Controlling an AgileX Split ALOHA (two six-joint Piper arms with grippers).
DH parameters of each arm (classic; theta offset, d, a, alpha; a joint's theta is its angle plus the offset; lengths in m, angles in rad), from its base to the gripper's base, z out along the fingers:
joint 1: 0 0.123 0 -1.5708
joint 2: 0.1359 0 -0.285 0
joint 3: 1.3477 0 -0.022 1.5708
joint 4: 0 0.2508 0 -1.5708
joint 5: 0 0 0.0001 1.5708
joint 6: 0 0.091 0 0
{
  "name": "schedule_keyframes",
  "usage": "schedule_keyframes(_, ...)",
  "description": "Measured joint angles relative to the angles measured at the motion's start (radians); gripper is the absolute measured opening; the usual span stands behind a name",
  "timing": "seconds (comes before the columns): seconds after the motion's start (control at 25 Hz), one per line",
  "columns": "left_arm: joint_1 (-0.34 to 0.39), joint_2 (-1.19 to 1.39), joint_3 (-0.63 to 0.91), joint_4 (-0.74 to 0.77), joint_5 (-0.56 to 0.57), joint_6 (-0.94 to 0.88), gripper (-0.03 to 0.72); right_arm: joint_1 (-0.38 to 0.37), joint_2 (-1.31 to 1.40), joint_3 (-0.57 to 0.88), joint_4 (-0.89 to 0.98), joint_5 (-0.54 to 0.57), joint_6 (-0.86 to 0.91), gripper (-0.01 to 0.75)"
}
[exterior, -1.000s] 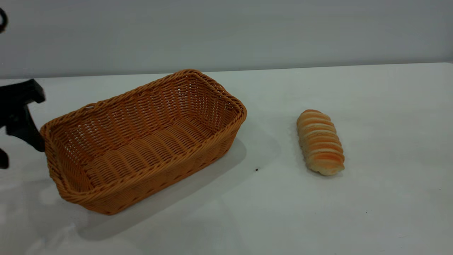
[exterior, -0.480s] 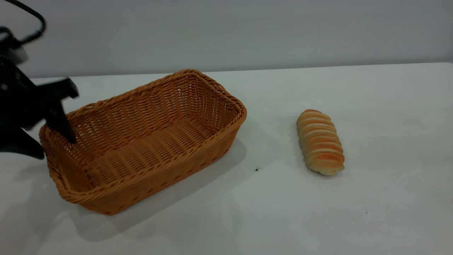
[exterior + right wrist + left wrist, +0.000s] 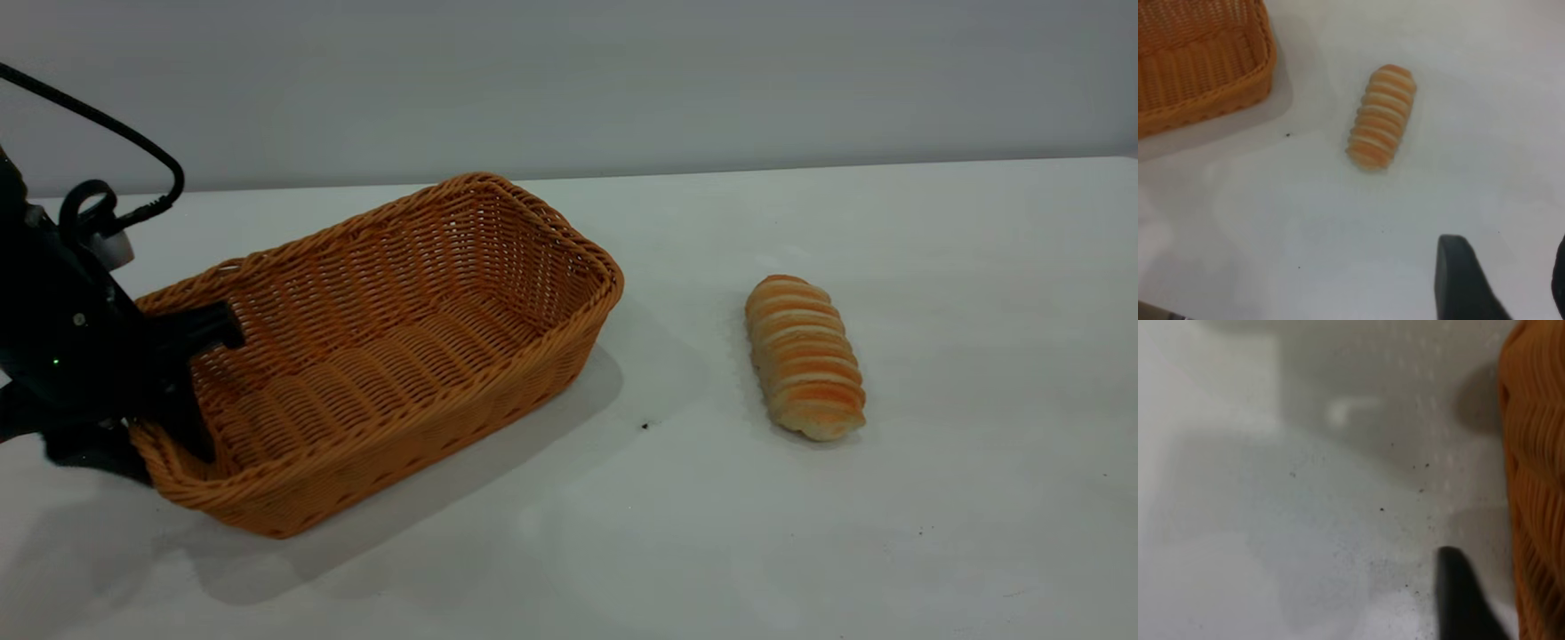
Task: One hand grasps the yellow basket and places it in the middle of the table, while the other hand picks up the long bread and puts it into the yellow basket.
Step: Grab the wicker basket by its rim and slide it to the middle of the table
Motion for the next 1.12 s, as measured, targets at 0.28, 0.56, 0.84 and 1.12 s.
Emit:
schedule_keyframes(0.28, -0.004, 0.000, -0.036, -0.017, -0.001, 0.081, 0.105, 0.000, 0.000, 0.000, -0.001, 0.000, 0.000, 0.375)
schedule_keyframes(0.56, -0.004, 0.052, -0.208, -0.009, 0.217, 0.358, 0.105, 0.000, 0.000, 0.000, -0.001, 0.000, 0.000, 0.375)
schedule_keyframes(0.84, -0.007, 0.122, -0.331, 0.003, 0.294, 0.476, 0.105, 0.000, 0.000, 0.000, -0.001, 0.000, 0.000, 0.375)
schedule_keyframes(1.12, -0.013, 0.129, -0.338, -0.045, 0.328, 0.481, 0.112, 0.000, 0.000, 0.000, -0.002, 0.005, 0.000, 0.375)
